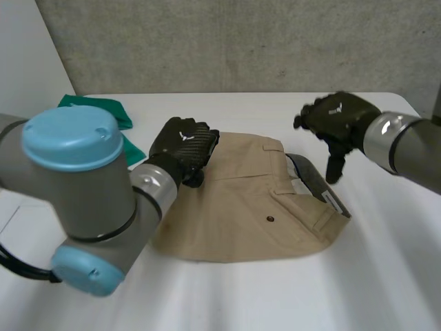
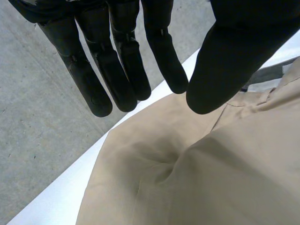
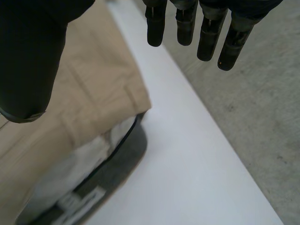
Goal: Fold the laundry.
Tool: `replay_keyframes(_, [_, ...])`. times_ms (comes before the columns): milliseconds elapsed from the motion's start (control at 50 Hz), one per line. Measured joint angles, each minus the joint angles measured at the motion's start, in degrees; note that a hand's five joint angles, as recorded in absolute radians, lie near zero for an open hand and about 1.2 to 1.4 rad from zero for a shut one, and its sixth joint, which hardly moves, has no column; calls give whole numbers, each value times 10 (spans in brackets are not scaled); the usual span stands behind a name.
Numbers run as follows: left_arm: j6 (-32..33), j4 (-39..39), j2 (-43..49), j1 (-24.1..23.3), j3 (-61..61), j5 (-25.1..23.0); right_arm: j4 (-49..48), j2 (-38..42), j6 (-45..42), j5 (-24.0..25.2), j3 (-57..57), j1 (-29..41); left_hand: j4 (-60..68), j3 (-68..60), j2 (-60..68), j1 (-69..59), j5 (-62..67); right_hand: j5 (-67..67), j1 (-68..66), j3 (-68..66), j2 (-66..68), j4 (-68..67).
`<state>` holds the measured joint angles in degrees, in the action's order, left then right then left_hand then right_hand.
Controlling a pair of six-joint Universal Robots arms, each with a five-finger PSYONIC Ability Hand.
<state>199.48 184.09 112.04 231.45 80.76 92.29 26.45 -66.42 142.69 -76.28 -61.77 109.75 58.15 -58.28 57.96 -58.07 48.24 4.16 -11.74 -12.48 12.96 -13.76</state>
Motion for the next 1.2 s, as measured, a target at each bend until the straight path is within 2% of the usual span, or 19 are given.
replay_keyframes(120, [1,7,-63,-5,67,1,7,83,35,7,92,7,-14,14,-13,17,-15,0,0,0,0,0])
replay_keyframes(180, [1,9,-68,-6,73,1,8,88,36,7,96,8,-18,19,-18,21,-19,0,0,0,0,0])
replay_keyframes(200, [2,18,-89,-7,101,3,16,133,46,10,128,17,-18,19,-18,21,-19,0,0,0,0,0])
replay_keyframes(240, [3,21,-93,-7,106,3,17,141,48,10,133,19,-18,19,-18,21,-19,0,0,0,0,0])
replay_keyframes(280, [3,43,-108,-8,136,11,20,187,66,10,156,33,-198,204,-205,210,-197,0,0,0,0,0])
replay_keyframes(300, [3,50,-110,-7,141,15,20,199,74,9,161,37,-198,204,-205,210,-197,0,0,0,0,0])
replay_keyframes(320, [3,56,-111,-6,144,19,19,204,78,9,163,39,-328,331,-334,356,-326,0,0,0,0,0])
replay_keyframes(340, [3,67,-111,-4,150,26,17,217,89,9,166,43,-395,386,-389,425,-389,0,0,0,0,0])
replay_keyframes(360, [3,73,-110,-2,153,31,15,225,95,8,168,45,-395,386,-389,425,-389,0,0,0,0,0])
replay_keyframes(380, [3,84,-109,2,157,40,11,235,107,8,170,48,-461,457,-457,473,-452,0,0,0,0,0])
replay_keyframes(480, [0,105,-96,32,159,61,-17,260,137,7,170,59,-466,461,-462,473,-453,0,0,0,0,0])
replay_keyframes(580, [-15,108,-65,90,155,70,-70,283,153,5,170,69,-466,461,-462,473,-453,0,0,-1,0,0])
replay_keyframes(640, [-33,105,-45,109,155,70,-97,299,154,4,180,71,-466,461,-462,472,-453,0,0,-1,0,0])
replay_keyframes(820, [-80,88,1,133,148,57,-120,353,149,-1,241,71,-447,450,-445,446,-450,2,-2,-9,1,-1])
replay_keyframes(960, [-95,81,52,138,115,9,-105,398,148,0,298,70,-447,450,-444,446,-450,11,-2,-30,22,-2])
replay_keyframes(1080, [-96,77,92,137,70,-9,-101,420,148,0,325,70,-435,439,-433,444,-450,26,-4,-46,36,-27])
replay_keyframes(1200, [-94,69,137,133,13,-9,-101,435,147,0,344,70,-325,328,-324,316,-325,80,-85,-116,111,-96])
